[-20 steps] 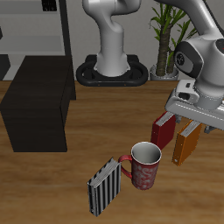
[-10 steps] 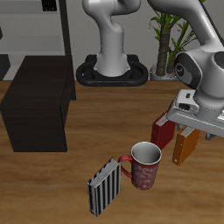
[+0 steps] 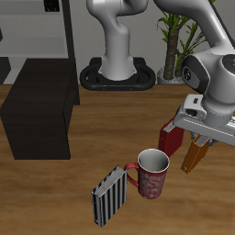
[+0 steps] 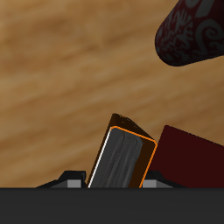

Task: Place the orange book upright on top of the shelf

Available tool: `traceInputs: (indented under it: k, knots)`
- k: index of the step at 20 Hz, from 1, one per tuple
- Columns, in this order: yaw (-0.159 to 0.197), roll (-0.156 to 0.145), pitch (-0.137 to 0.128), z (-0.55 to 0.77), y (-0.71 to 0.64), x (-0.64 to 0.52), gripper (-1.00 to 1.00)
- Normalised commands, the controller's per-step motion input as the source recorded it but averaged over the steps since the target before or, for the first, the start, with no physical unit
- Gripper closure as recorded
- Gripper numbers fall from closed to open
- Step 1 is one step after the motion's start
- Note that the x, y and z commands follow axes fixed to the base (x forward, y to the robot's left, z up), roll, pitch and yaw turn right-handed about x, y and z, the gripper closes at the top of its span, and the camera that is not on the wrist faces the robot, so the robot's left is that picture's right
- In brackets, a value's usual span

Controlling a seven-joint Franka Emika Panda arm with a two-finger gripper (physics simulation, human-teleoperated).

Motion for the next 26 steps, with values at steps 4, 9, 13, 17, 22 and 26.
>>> traceInputs:
  k: [4,9,13,17,22,26]
  knots:
    - [0.010,0.035,-0.014,0.15,0.07,-0.05,1.00]
    - [0.072,0.039,-0.016,0.32,0.11,-0.15,1.00]
    - [0.066,0.060,-0.028,0.46,0.08,-0.23,1.00]
    - [0.081,0.094,0.001,0.46,-0.01,-0.18,1.00]
    - [0.072,0.096,-0.031,0.59,-0.11,-0.28,1.00]
    - [-0.003,0.035,-0.016,0.56,-0.22,-0.25,1.00]
